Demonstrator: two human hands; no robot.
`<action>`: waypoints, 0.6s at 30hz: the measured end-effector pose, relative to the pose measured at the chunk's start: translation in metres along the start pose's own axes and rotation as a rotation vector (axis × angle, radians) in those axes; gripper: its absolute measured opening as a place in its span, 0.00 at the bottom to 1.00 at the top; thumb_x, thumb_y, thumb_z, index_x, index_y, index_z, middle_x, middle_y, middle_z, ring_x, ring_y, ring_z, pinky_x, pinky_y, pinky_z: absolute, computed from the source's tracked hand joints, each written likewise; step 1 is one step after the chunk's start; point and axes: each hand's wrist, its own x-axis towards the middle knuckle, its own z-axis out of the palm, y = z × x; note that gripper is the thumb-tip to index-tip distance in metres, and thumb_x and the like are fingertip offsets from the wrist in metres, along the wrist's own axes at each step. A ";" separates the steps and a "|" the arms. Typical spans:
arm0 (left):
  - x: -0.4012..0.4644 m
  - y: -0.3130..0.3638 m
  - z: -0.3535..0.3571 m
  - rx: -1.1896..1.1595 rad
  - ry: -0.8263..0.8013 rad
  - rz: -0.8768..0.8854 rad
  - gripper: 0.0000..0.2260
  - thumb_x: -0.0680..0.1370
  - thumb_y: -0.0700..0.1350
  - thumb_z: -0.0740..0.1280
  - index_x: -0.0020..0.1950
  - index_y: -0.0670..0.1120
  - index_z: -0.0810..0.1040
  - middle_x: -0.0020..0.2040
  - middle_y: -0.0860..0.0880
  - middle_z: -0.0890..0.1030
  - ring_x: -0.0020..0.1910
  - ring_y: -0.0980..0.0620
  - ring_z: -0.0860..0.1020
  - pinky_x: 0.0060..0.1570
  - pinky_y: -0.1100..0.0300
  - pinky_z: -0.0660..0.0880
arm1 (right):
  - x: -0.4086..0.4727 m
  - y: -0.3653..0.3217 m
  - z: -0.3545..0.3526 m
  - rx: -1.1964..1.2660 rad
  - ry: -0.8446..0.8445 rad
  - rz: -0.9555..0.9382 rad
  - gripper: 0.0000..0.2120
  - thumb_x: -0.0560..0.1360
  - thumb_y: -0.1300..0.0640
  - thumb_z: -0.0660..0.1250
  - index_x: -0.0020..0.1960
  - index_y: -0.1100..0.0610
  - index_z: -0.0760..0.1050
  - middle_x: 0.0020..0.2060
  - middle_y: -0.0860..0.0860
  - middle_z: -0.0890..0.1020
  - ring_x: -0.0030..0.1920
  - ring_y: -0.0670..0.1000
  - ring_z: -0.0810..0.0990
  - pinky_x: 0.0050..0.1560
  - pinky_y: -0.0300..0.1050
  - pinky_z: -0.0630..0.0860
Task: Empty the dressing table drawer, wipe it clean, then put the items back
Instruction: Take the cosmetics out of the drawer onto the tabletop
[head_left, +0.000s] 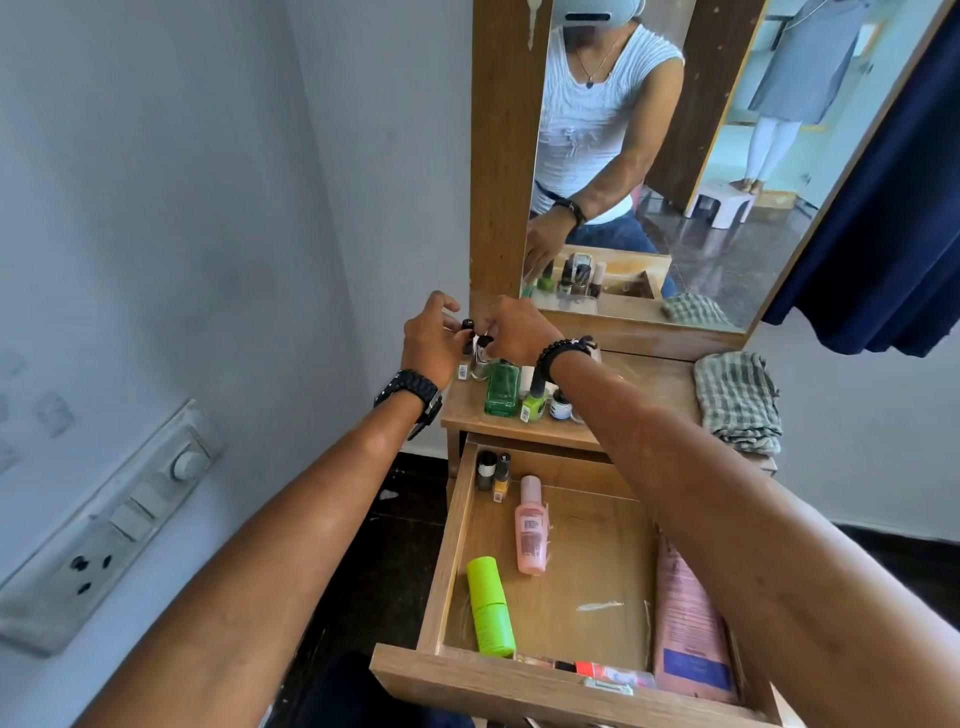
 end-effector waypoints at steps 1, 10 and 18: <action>0.000 -0.001 0.000 -0.002 -0.006 -0.013 0.13 0.72 0.36 0.70 0.55 0.41 0.73 0.44 0.43 0.81 0.39 0.51 0.78 0.34 0.71 0.71 | 0.000 0.001 0.000 -0.007 -0.004 -0.009 0.12 0.72 0.64 0.67 0.55 0.62 0.80 0.54 0.58 0.80 0.56 0.56 0.78 0.52 0.41 0.73; -0.027 0.003 -0.017 -0.030 -0.012 -0.022 0.13 0.71 0.39 0.72 0.54 0.42 0.75 0.45 0.45 0.80 0.41 0.53 0.78 0.39 0.70 0.73 | -0.029 0.009 -0.009 0.291 0.167 -0.007 0.08 0.72 0.66 0.70 0.50 0.60 0.79 0.46 0.52 0.82 0.47 0.47 0.79 0.49 0.35 0.78; -0.097 -0.013 -0.021 0.020 -0.092 0.018 0.04 0.72 0.39 0.70 0.45 0.45 0.78 0.39 0.53 0.77 0.37 0.59 0.74 0.37 0.70 0.70 | -0.116 -0.007 0.001 0.544 0.254 -0.021 0.05 0.71 0.64 0.72 0.46 0.59 0.81 0.38 0.47 0.82 0.35 0.34 0.78 0.40 0.23 0.73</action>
